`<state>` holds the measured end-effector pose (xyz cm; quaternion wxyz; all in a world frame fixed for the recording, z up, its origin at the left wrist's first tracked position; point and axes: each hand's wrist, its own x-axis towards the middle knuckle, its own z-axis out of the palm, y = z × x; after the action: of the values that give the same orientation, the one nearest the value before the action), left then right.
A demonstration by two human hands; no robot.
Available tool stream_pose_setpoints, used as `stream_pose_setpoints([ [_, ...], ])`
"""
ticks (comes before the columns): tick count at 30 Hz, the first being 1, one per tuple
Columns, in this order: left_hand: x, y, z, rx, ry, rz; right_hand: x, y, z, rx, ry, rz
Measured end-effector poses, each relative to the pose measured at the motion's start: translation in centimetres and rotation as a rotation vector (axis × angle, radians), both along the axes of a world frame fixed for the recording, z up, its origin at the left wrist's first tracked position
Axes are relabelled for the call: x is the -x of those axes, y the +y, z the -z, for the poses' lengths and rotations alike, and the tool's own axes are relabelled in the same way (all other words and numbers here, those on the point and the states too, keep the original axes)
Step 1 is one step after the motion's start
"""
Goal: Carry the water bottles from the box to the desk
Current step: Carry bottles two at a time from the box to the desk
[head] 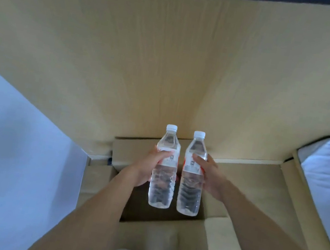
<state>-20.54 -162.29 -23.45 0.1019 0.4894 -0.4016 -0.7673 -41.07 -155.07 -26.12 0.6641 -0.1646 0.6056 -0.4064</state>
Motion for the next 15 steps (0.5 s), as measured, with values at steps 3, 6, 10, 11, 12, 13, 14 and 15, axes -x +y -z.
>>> stream_pose_setpoints([
  [3, 0.3, 0.0, -2.1, 0.010, -0.011, 0.075, 0.7, 1.6, -2.5, 0.031, 0.074, 0.082],
  [6, 1.4, -0.1, -3.6, 0.039, 0.010, 0.134, 1.4, 3.6, -4.4, 0.058, 0.136, 0.180],
  [10, 3.3, 0.1, -5.3, 0.166, 0.035, 0.142, 1.9, 6.0, -6.7, 0.104, 0.094, 0.275],
  [11, 3.9, 0.2, -6.0, 0.216, 0.023, 0.151, 2.1, 6.6, -7.2, 0.109, 0.098, 0.298],
  [12, 4.5, 0.4, -6.6, 0.265, 0.012, 0.166, 2.2, 7.2, -7.8, 0.108, 0.100, 0.328],
  [13, 5.1, 0.5, -7.1, 0.306, 0.008, 0.188, 2.3, 7.9, -8.4, 0.110, 0.096, 0.351],
  [14, 5.8, 0.7, -7.6, 0.331, 0.017, 0.221, 2.5, 8.7, -9.0, 0.120, 0.088, 0.369],
  [15, 6.4, 1.0, -8.1, 0.332, 0.034, 0.256, 2.8, 9.5, -9.5, 0.132, 0.078, 0.385],
])
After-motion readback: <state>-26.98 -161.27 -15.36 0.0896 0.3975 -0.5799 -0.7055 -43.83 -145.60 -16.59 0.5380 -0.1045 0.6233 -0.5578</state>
